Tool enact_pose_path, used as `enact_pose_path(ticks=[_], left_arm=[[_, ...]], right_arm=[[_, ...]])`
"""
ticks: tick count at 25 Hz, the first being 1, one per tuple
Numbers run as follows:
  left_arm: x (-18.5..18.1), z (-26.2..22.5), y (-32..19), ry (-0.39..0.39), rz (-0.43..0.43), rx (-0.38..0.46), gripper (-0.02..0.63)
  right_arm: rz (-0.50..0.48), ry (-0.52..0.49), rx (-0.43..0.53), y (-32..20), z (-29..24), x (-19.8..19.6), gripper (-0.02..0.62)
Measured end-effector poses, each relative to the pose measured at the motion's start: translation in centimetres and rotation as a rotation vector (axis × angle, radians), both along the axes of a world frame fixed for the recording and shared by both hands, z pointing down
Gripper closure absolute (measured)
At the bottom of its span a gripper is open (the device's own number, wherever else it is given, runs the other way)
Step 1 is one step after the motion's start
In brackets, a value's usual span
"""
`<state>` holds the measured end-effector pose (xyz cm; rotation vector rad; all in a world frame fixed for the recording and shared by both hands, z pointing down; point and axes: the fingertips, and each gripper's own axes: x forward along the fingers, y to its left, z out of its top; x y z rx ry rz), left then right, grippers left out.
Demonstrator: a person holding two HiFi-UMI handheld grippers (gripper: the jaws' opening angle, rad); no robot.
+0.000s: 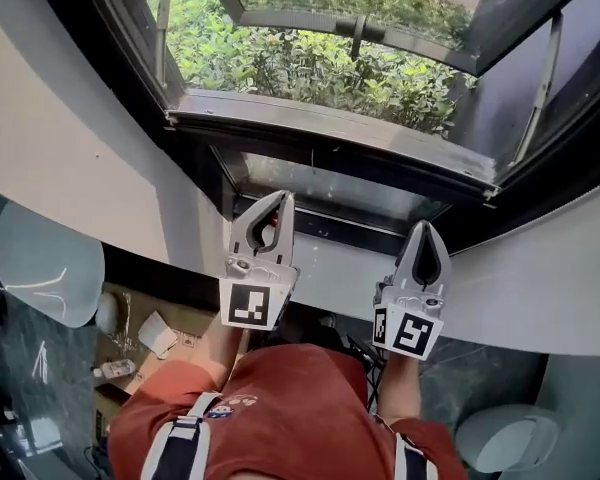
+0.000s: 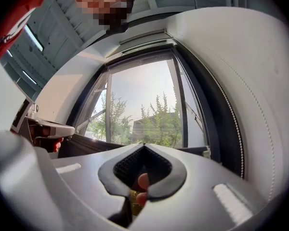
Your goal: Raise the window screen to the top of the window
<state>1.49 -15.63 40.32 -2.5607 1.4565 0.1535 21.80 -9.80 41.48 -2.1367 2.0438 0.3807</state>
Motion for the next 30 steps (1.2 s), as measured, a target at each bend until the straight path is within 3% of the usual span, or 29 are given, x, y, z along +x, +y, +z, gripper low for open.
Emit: enact_pose_path(ticks=[6,23,26,30], left_arm=[[2.4,0.4,-1.7,-0.017,0.001,-0.024,0.601],[0.3,0.1,-6.1,-0.006,0.03,-0.003,0.601],[0.1,0.3,-6.5,-0.06,0.022,0.011,0.601],[0.0,0.6,-7.3,-0.217,-0.004,0.077,0.601]], right_arm=[[0.021,-0.02,0.012,-1.8,0.2,2.4,0.586],[0.062,0.058,-0.016,-4.9,-0.1,0.0,0.586],[0.061,0.116,-0.011,-5.5,-0.5,-0.4,0.586],[0.038,0.3,-0.038,-6.7,-0.5,-1.7,0.584]])
